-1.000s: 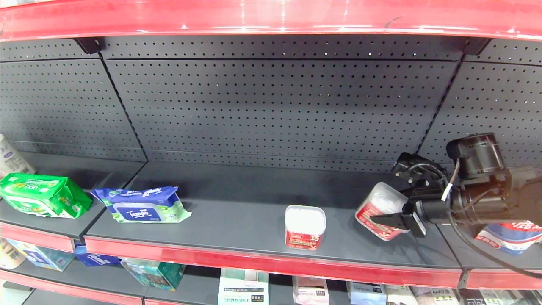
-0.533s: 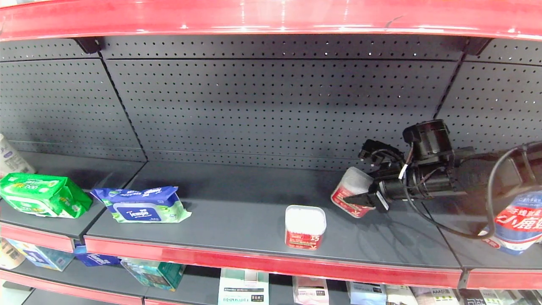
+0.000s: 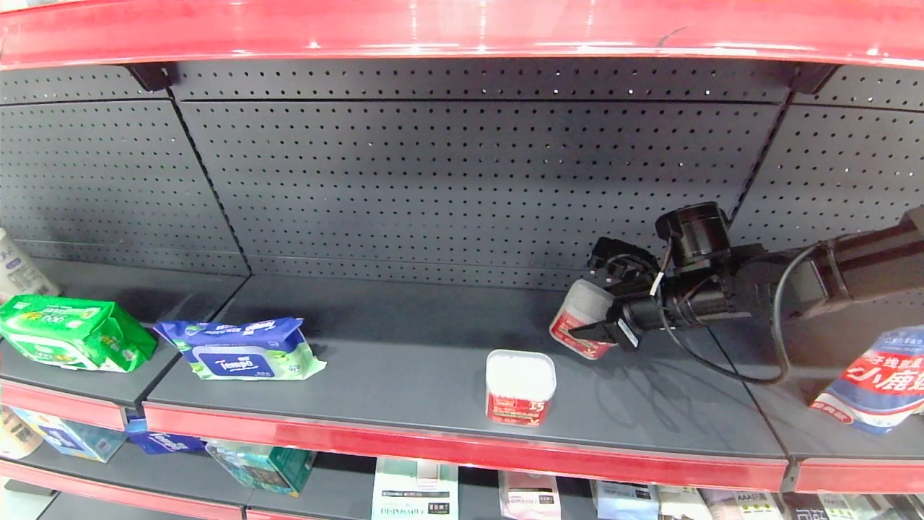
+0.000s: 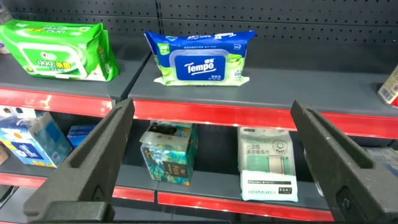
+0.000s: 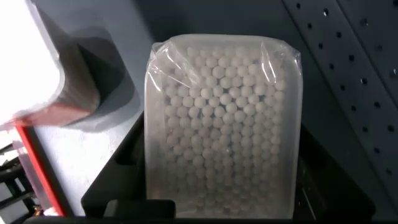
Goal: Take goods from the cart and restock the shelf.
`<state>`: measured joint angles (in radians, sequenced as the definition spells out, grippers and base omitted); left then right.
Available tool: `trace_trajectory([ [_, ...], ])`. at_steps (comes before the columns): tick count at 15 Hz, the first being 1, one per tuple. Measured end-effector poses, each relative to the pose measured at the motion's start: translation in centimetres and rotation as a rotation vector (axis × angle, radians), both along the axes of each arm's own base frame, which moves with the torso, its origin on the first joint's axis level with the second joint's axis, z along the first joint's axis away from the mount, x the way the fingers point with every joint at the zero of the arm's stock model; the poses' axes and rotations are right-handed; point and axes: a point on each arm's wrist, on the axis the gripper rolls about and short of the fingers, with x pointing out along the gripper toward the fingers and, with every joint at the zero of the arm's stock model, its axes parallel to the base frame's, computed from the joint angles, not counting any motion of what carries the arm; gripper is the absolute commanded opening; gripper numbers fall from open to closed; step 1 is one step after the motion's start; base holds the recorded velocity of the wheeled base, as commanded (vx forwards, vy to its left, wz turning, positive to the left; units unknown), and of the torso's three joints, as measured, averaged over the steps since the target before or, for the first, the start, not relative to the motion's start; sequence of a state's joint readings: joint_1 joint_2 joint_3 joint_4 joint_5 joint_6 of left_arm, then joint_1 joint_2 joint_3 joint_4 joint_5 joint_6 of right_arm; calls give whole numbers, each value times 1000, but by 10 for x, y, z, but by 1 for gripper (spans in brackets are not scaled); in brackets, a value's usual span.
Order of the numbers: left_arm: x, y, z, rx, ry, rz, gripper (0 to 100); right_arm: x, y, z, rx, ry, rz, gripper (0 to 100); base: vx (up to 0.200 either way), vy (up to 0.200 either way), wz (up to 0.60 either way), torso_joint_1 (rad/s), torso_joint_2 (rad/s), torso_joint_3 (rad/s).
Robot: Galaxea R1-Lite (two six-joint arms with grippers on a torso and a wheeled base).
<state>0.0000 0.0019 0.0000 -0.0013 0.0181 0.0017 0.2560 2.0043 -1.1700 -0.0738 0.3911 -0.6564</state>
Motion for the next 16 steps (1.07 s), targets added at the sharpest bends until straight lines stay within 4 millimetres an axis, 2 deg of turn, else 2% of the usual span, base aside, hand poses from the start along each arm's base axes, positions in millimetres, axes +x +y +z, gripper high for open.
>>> trace_trajectory([
  [9, 0, 0, 0, 0, 0, 0, 100, 7, 17, -5, -46, -14, 42, 0, 0, 0, 0, 0, 0, 0],
  [16, 0, 0, 0, 0, 0, 0, 100, 9, 16, -6, -53, -12, 30, 0, 0, 0, 0, 0, 0, 0],
])
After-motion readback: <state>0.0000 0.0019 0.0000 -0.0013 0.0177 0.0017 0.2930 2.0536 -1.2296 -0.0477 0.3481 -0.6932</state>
